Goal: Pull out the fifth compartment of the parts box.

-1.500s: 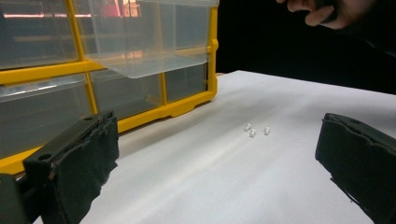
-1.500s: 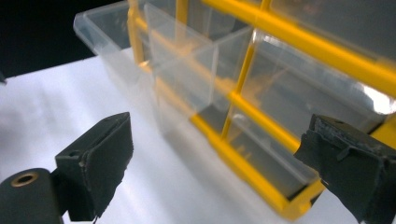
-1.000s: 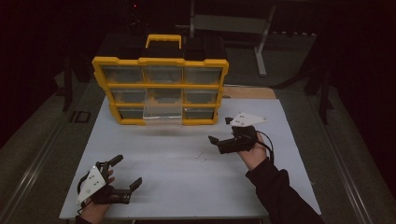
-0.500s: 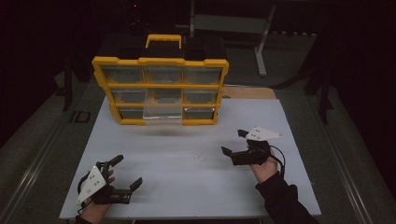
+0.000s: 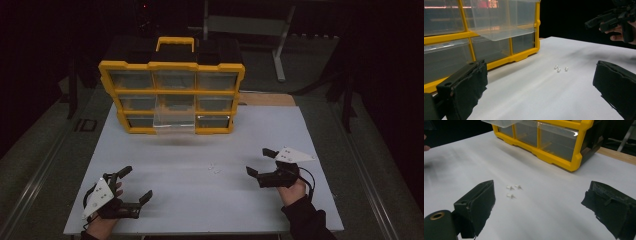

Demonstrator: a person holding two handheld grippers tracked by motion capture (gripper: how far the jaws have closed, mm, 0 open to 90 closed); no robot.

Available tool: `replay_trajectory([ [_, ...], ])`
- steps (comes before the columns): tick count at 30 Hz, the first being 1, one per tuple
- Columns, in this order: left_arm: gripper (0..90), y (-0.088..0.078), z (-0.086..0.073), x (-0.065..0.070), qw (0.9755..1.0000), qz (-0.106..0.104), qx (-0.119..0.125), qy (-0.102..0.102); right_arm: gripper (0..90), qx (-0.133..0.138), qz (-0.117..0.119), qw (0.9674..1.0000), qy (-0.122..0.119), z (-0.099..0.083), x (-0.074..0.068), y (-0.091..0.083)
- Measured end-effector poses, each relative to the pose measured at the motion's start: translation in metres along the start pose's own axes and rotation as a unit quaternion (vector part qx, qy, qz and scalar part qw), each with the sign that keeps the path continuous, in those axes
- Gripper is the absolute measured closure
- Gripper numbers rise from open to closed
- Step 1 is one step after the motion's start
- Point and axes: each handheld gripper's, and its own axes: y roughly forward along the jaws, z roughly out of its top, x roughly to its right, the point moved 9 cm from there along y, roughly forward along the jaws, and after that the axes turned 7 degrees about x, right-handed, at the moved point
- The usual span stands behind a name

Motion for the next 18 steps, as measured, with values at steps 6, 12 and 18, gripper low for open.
replay_trajectory([
  [6, 0.0, 0.0, 0.0, 0.0, 1.0, 0.0, 0.001, -0.002, 8.2, 0.011, 0.006, 0.9999, -0.004, -0.013, -0.002, -0.009],
  [12, 0.0, 0.0, 0.0, 0.0, 1.0, 0.0, 0.0, -0.001, 8.2, 0.022, -0.013, 0.9995, -0.015, -0.016, 0.002, -0.023],
  [18, 0.0, 0.001, 0.0, 0.001, 1.0, -0.002, -0.002, 0.001, 8.2, 0.019, -0.014, 0.9995, -0.021, -0.026, 0.002, -0.034],
])
